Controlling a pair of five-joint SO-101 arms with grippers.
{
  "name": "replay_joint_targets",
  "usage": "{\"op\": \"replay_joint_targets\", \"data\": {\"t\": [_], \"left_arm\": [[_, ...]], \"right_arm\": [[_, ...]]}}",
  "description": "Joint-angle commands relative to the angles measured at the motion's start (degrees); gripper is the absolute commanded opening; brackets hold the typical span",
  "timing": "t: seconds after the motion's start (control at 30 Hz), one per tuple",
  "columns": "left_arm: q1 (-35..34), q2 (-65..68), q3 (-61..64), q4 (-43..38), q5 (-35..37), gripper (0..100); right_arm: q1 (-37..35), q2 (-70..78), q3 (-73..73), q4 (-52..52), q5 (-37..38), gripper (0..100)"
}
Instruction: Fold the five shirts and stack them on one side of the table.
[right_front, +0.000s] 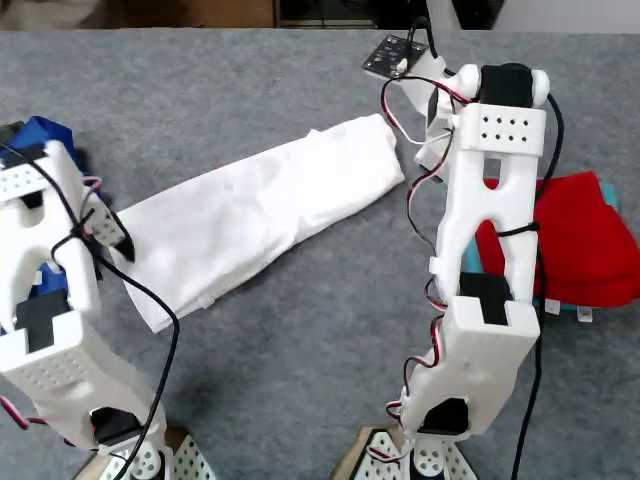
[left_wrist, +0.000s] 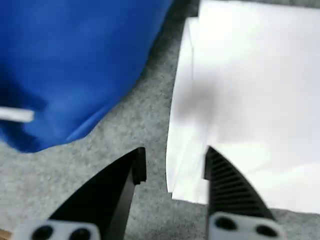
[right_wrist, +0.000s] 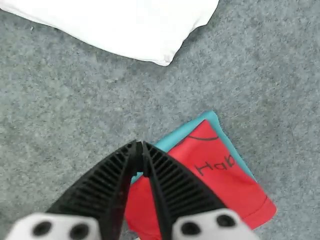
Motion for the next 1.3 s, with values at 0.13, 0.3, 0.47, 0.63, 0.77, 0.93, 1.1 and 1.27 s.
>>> {"op": "replay_joint_targets", "data": {"t": [0.13,0.3,0.47,0.63,0.77,0.93,1.1,1.27], "left_arm": [[-0.35,0.04,0.62,-3.08,0.18,27],[-0.44,7.60,3.60,-9.14,0.26,27],[-0.53,13.58,1.76,-9.76,0.26,21],[0.00,18.42,-1.32,-9.32,0.26,10],[0.35,20.00,-2.90,-9.23,0.26,1],[0.26,20.09,-3.08,-9.23,0.26,2],[0.00,20.00,-7.03,-4.75,0.26,2],[0.35,20.00,-23.47,9.05,0.18,2]], "right_arm": [[-0.13,-5.49,0.04,0.88,-0.70,0.5],[0.22,-5.49,0.04,0.88,-0.70,0.5],[0.13,-5.14,0.04,0.88,-0.70,0.5],[0.13,-5.14,0.04,0.88,-0.70,0.5],[0.04,-5.23,0.04,0.88,-0.79,0.5],[0.13,-5.14,0.04,-0.44,-3.34,0.5],[1.19,-5.05,0.04,-8.26,-10.73,0.5],[2.77,-3.12,8.75,-23.65,-25.58,0.5]]}}
